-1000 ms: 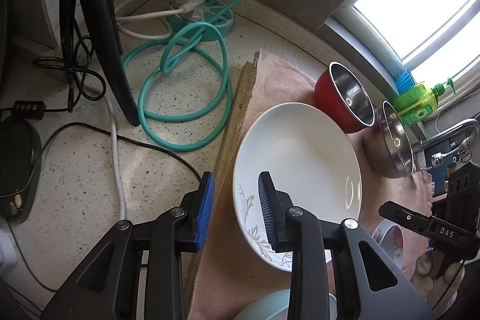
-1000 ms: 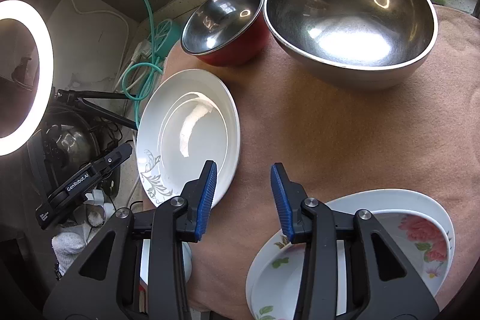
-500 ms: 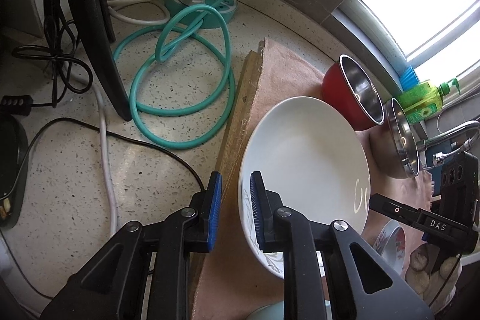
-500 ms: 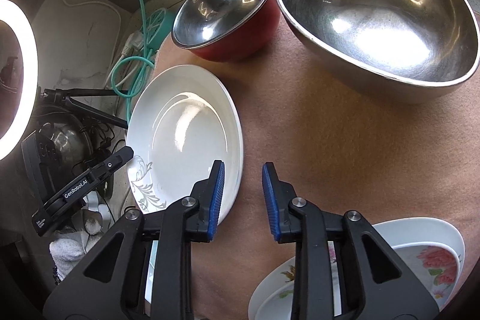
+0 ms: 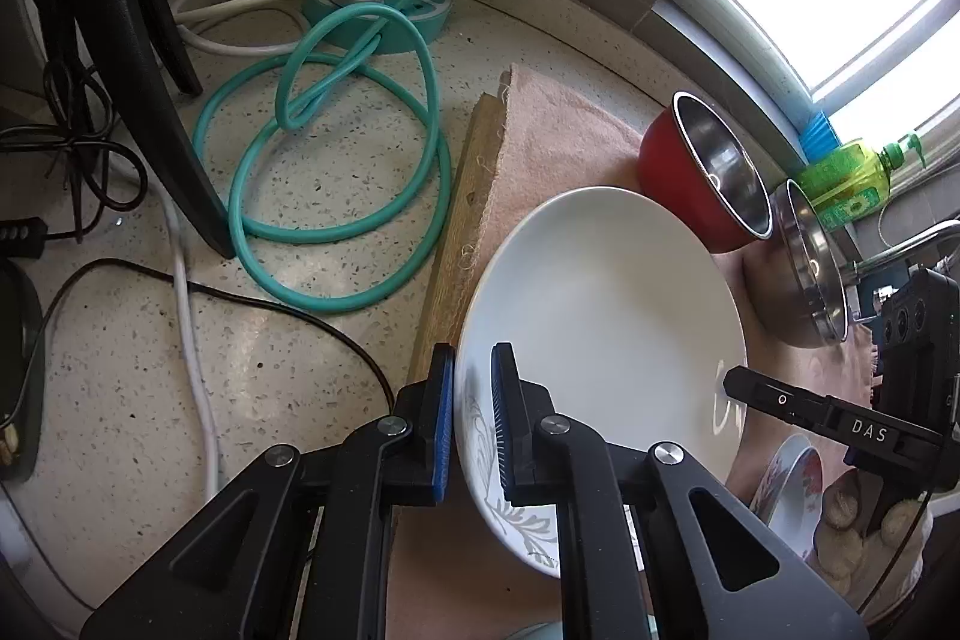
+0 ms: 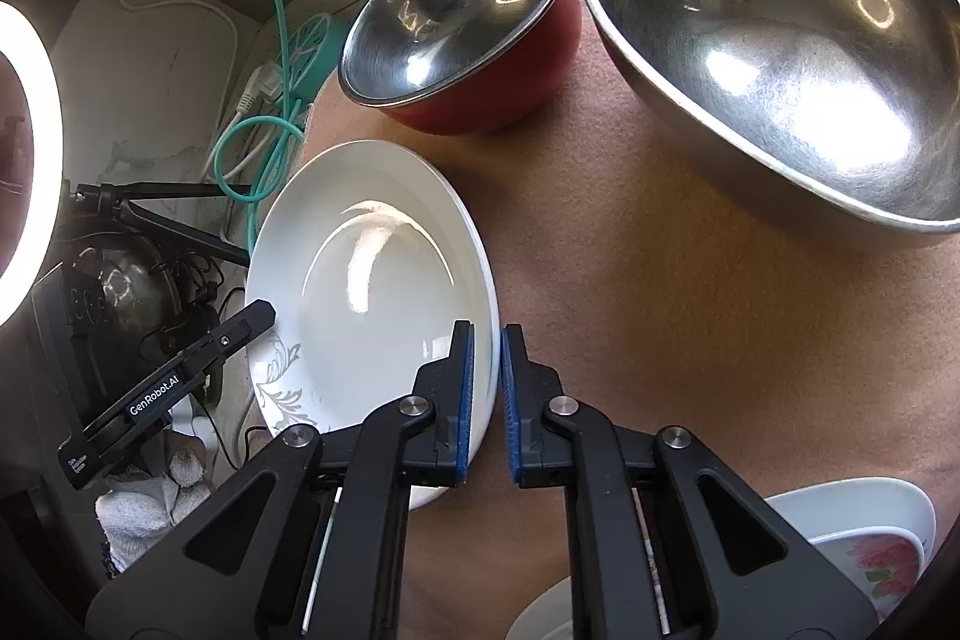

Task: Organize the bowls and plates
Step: 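Close the left tool on the grey-leaf plate rim and lift it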

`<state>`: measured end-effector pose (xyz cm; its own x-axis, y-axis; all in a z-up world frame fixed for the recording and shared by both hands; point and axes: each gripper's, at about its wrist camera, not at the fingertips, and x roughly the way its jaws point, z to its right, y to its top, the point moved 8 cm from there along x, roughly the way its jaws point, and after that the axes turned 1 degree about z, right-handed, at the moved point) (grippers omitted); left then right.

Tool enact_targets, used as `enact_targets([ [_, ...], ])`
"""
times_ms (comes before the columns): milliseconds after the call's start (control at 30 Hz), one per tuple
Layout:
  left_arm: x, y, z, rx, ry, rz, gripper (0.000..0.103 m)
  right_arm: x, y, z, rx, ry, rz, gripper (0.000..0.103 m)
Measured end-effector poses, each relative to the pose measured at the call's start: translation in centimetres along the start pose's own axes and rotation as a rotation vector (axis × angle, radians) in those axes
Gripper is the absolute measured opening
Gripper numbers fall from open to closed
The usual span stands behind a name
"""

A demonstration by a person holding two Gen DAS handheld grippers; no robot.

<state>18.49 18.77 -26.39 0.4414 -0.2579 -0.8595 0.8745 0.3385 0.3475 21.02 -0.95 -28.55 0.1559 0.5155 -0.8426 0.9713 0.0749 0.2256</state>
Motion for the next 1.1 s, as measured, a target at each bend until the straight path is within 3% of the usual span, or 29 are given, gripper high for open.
enact_targets([
  [533,-1.0,0.1,0.6,0.038,0.012,0.012,0.011,-0.8,-0.4,-0.5,-0.023,-0.01,0.011,0.009],
  [1100,-4.1,0.0,3.5,0.076,-0.004,0.065,0.011,-5.4,-0.9,-0.5,-0.036,0.019,0.076,0.008],
])
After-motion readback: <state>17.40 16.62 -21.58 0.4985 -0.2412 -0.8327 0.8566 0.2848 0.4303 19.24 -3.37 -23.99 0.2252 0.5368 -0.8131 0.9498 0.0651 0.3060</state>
